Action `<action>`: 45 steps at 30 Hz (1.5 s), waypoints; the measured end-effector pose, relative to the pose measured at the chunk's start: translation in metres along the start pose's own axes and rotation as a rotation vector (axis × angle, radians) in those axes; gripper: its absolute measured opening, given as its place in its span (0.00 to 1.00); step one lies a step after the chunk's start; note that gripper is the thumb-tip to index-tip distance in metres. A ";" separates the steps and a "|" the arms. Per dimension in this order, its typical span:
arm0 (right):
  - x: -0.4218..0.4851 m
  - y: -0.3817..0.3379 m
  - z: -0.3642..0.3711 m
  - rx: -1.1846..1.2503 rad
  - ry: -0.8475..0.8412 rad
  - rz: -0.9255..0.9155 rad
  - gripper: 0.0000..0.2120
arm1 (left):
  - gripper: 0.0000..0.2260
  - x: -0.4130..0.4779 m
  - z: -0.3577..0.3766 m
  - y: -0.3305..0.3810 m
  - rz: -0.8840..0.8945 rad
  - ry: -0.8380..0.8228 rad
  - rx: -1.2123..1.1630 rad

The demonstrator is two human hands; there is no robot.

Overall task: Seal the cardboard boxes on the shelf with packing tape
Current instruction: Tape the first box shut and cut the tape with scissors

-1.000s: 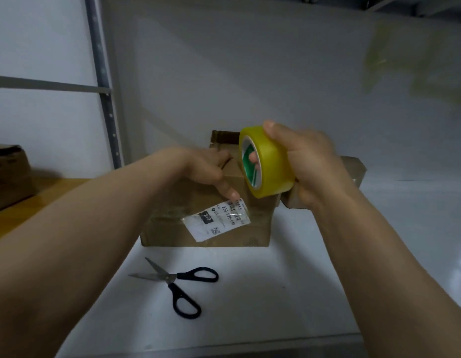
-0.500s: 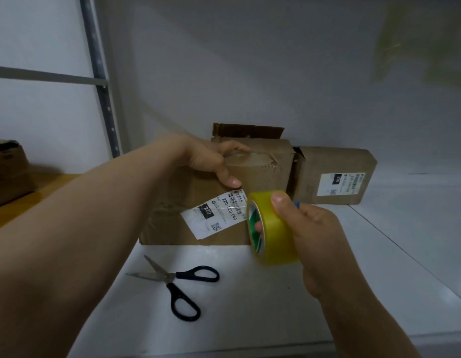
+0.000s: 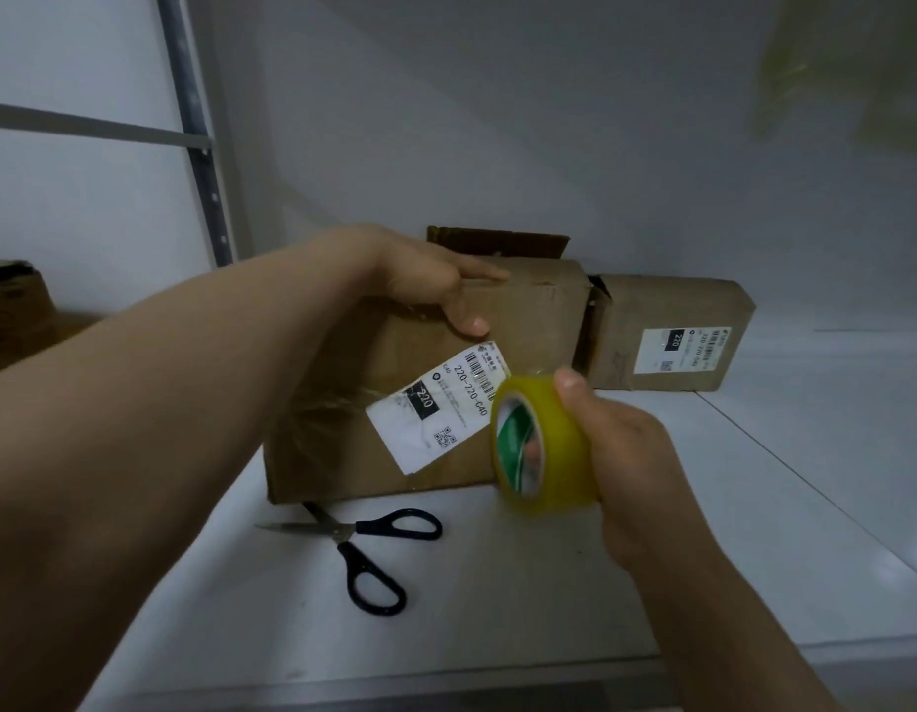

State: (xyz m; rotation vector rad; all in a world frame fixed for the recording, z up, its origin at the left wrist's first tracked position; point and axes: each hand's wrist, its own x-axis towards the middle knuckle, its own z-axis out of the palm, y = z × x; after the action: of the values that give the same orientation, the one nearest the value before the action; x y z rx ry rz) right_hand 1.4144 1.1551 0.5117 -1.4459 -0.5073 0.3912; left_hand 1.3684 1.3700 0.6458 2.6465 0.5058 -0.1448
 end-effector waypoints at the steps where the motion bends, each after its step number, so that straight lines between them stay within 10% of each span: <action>1: 0.004 -0.003 -0.001 0.007 0.027 -0.012 0.20 | 0.31 0.000 -0.002 0.002 -0.009 -0.050 -0.048; 8: 0.012 0.011 -0.002 0.158 -0.029 -0.044 0.30 | 0.17 0.006 -0.010 0.001 -0.142 -0.144 -0.173; 11: 0.015 0.019 -0.009 0.186 -0.037 -0.186 0.14 | 0.07 0.011 -0.008 -0.005 -0.163 -0.075 -0.221; 17: 0.030 0.003 -0.006 0.184 -0.146 -0.215 0.09 | 0.33 0.024 0.006 0.001 -0.021 0.218 0.235; 22: 0.040 -0.011 0.004 0.147 -0.134 -0.158 0.14 | 0.36 0.027 0.038 -0.012 0.069 0.233 0.275; 27: 0.034 -0.021 0.009 0.163 -0.087 -0.163 0.22 | 0.22 0.012 0.043 -0.014 0.158 0.025 -0.020; 36: 0.042 -0.026 0.019 0.074 -0.184 -0.065 0.21 | 0.56 0.018 0.071 -0.049 0.223 -0.057 0.033; 45: 0.016 -0.051 0.013 -0.010 -0.170 -0.020 0.14 | 0.52 0.014 0.086 -0.052 0.145 -0.190 -0.295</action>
State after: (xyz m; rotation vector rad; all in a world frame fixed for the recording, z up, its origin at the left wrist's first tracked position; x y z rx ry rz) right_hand 1.4181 1.1695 0.5648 -1.4230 -0.6605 0.4986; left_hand 1.3601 1.3806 0.5449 2.3409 0.2496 -0.2529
